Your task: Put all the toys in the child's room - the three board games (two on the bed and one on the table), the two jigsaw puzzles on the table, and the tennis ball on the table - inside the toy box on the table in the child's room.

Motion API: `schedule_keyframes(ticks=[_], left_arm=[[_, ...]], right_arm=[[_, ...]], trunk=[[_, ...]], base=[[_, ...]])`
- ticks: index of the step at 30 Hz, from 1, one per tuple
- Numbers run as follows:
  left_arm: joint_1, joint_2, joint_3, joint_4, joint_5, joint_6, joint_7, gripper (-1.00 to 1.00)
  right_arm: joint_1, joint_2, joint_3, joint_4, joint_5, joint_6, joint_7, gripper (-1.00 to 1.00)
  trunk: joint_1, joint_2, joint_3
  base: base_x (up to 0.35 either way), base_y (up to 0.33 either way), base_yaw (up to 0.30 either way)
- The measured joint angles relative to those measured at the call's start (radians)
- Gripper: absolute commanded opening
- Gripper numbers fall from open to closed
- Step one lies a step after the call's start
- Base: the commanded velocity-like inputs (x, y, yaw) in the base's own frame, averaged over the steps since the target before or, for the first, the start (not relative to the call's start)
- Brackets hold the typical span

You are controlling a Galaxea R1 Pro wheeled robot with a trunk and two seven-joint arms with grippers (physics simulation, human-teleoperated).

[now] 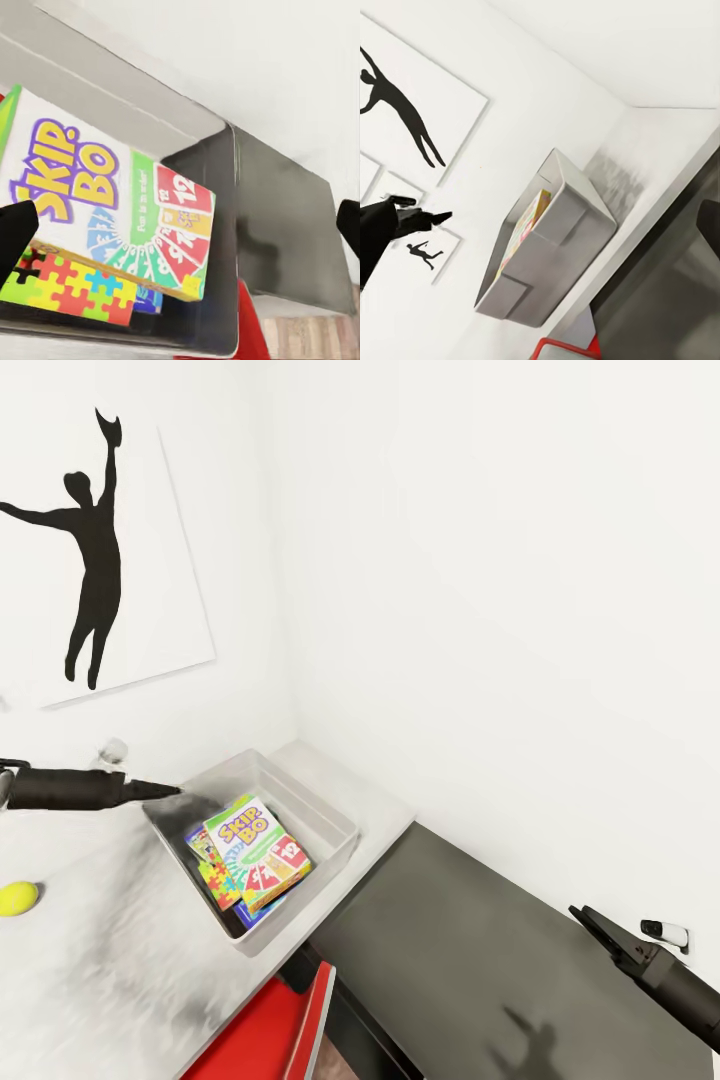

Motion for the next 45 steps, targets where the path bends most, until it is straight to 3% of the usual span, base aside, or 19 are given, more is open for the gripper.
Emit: schedule_keyframes(ticks=[2,3,5,10,14,17,21,24,26,36,39,45], left_arm=[[0.002,0.022,0.050,0.001,-0.003,-0.002,-0.090,1.00],[0.009,0.050,0.129,0.011,0.001,-0.004,-0.186,1.00],[0.014,0.068,0.163,0.022,0.004,-0.004,-0.231,1.00],[0.031,0.078,0.189,0.072,0.008,-0.004,-0.336,1.00],[0.052,0.077,0.193,0.111,0.014,-0.004,-0.339,1.00],[0.071,0.074,0.194,0.142,0.038,-0.004,-0.339,1.00],[0.105,0.067,0.195,0.181,0.106,-0.004,-0.339,1.00],[0.158,0.055,0.195,0.196,0.177,-0.015,-0.339,1.00],[0.200,0.041,0.195,0.200,0.206,-0.041,-0.339,1.00],[0.372,-0.030,0.199,0.203,0.304,-0.139,-0.339,1.00],[0.401,-0.036,0.200,0.203,0.334,-0.155,-0.339,1.00],[0.428,-0.029,0.212,0.206,0.356,-0.171,-0.339,1.00]], right_arm=[[0.000,0.001,0.000,0.000,0.001,-0.001,0.000,1.00],[0.000,0.002,0.001,0.000,0.001,-0.001,0.001,1.00],[0.000,0.002,0.001,0.000,0.001,-0.001,0.001,1.00],[0.000,0.001,0.000,0.000,0.000,-0.001,0.001,1.00],[0.000,0.001,0.000,0.000,0.000,0.000,0.002,1.00],[0.000,0.000,0.000,0.000,0.000,0.000,0.002,1.00],[0.000,0.001,0.000,0.000,-0.001,0.000,0.002,1.00],[0.000,0.001,0.000,0.000,-0.001,0.001,0.002,1.00],[0.000,0.001,-0.001,0.000,-0.002,0.001,0.003,1.00],[0.000,0.003,0.000,-0.007,-0.003,0.001,0.004,1.00],[0.000,0.003,0.001,-0.008,-0.003,0.001,0.005,1.00],[0.000,0.005,0.004,-0.010,-0.002,-0.001,0.006,1.00]], trunk=[[0.000,0.000,0.000],[0.000,0.000,0.000],[0.000,0.000,0.000],[0.000,0.000,0.000],[0.000,0.000,0.000],[0.000,0.000,0.000],[0.000,0.000,0.000],[0.000,0.000,0.000],[0.000,0.000,0.000],[0.000,0.000,0.009],[0.000,0.000,0.014],[0.000,0.000,0.024]], base=[[0.000,0.000,0.000],[0.000,0.000,0.000],[0.000,0.000,0.000],[0.000,0.000,0.000],[0.000,0.000,0.000],[0.000,0.000,0.000],[0.000,0.000,0.000],[0.000,0.000,0.000],[0.000,0.000,0.000],[0.000,0.000,0.000],[0.000,0.000,0.012],[0.000,0.001,0.058]])
